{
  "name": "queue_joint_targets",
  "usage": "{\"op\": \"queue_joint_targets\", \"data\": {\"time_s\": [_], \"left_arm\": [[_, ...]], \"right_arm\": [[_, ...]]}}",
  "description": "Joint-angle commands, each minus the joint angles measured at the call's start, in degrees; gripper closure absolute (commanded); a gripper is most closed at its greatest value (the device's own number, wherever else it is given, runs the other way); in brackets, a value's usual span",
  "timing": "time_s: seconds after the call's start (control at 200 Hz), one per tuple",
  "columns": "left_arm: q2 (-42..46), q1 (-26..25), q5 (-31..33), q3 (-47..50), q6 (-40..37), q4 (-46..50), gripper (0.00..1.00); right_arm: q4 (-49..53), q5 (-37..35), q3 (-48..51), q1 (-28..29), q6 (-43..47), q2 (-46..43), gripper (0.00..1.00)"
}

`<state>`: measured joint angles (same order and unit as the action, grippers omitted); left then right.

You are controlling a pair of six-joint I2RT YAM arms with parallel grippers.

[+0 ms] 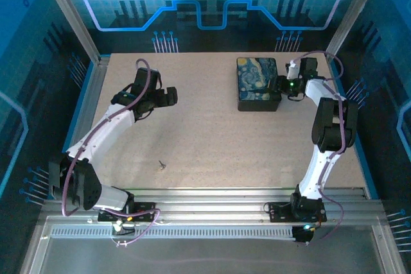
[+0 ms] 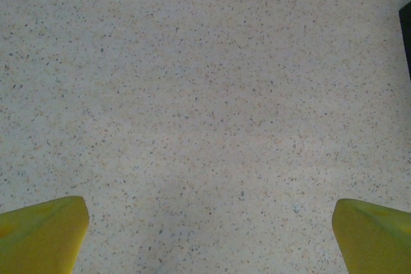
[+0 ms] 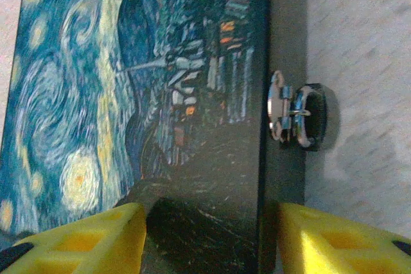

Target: Unlock the padlock with the key

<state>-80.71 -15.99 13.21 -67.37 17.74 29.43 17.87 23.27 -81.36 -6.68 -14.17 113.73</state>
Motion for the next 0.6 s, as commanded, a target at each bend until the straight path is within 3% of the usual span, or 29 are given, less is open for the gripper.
{"op": "queue_joint_targets", "data": {"time_s": [0.0,0.355,0.595], "left_arm": [[1.6,-0.6,-0.6,1.0,0.7,-0.3,0.01],[0.4,-1.7,-2.6,1.4,1.8,-0.7,0.02],[-2.3,-3.0,-3.5,1.3,4.1,-0.8,0.02]], "right_arm": [[-0.8,3.4,4.8,4.8,-3.5,-3.4,0.46],[-12.4,0.0,16.3,19.4,-18.6,-9.9,0.45],[-13.0,-1.6,11.7,29.1,-21.2,-6.4,0.44]]}}
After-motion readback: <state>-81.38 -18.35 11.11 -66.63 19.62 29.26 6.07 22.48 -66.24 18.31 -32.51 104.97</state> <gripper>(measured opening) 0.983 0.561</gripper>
